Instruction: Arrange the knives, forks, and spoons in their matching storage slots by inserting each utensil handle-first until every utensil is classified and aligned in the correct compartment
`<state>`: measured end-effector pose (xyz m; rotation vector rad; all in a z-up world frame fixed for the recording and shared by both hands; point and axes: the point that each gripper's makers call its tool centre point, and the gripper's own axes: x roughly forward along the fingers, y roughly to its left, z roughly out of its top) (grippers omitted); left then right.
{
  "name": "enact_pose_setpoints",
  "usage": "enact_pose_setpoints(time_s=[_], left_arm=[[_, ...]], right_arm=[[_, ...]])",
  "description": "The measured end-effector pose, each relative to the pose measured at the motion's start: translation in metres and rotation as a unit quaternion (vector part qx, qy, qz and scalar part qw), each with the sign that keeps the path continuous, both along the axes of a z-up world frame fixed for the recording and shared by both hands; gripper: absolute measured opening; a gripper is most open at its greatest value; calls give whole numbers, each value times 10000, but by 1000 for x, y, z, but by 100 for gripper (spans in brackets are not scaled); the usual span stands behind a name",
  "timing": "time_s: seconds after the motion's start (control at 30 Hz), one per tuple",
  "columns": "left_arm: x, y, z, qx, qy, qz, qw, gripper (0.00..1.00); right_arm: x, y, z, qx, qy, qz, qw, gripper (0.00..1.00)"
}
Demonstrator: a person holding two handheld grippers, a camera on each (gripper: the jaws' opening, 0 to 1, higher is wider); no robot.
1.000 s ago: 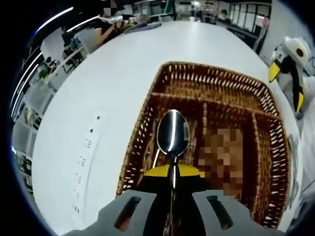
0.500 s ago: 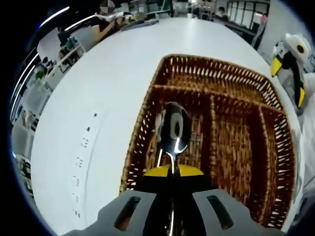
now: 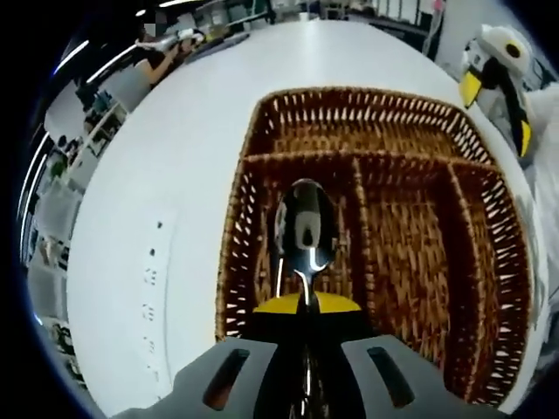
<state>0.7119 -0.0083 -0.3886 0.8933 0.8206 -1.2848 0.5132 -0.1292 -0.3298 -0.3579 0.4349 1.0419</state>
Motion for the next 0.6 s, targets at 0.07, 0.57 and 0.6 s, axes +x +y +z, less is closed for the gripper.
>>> enact_pose_setpoints(time_s=[0.07,0.57,0.6], left_arm=[[-4,1,-4,108,-11,-120,9999,2],[1,4,1,30,-43,265,9996,5],[2,5,2,35,-72,286,9996,6]], right_arm=[[0,0,0,-2,1,-3,10000,61],[-1,-1,5,8,-28,-12,10000,61],[-2,0,5,13,-29,-12,10000,61]])
